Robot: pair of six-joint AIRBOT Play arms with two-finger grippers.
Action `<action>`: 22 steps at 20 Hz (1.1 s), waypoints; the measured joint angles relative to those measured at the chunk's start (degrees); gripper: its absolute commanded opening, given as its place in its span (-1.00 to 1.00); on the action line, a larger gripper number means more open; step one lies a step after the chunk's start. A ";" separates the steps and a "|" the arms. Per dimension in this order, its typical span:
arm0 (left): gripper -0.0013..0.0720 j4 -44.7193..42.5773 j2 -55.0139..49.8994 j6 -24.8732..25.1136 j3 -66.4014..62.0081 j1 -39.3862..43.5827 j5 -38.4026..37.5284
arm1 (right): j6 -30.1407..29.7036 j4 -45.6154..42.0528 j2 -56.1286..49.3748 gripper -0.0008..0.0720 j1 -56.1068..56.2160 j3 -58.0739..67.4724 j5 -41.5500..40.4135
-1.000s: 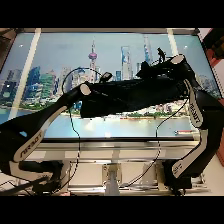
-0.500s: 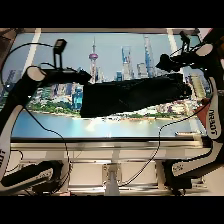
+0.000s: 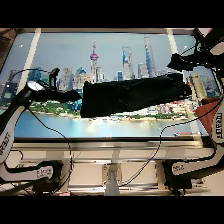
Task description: Fold the clothes and pants, and hang the long-sleeved shirts on hangers.
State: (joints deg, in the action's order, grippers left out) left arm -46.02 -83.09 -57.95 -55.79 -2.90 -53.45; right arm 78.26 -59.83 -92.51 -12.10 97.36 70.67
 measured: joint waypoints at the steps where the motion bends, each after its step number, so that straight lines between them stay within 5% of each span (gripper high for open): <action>1: 0.92 1.36 -1.68 0.42 0.22 0.07 -0.20 | 0.00 -0.24 0.00 -0.83 -0.04 0.00 0.11; 8: 0.87 8.48 -8.72 2.89 0.68 1.42 -2.01 | 0.00 -0.28 0.07 -0.83 -0.09 0.00 0.22; 12: 0.42 10.86 -9.60 3.93 0.74 4.48 -2.54 | 0.00 -0.13 0.07 -0.83 0.17 0.00 0.26; 13: -0.06 11.21 -9.70 3.96 0.70 5.40 -2.51 | 0.00 -0.02 0.09 -0.83 0.35 0.00 0.39; 14: -0.32 11.13 -9.81 3.98 0.52 6.29 -2.58 | 0.00 -0.02 0.09 -0.83 0.66 0.00 0.46; 15: -0.37 10.75 -9.88 4.09 0.09 7.19 -2.80 | 0.00 -0.04 0.09 -0.83 1.09 0.00 0.70; 17: -0.89 12.04 -9.86 4.20 -2.03 8.50 -2.93 | -0.68 0.07 0.09 -0.83 2.29 0.00 1.20; 22: -0.88 13.11 -9.64 1.03 -14.88 9.38 -5.09 | -3.32 0.02 -0.02 -0.83 6.32 0.00 1.73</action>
State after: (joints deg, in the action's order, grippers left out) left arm -32.91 -92.73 -56.93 -70.67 6.48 -58.54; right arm 74.94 -59.81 -92.53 -5.78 97.36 72.40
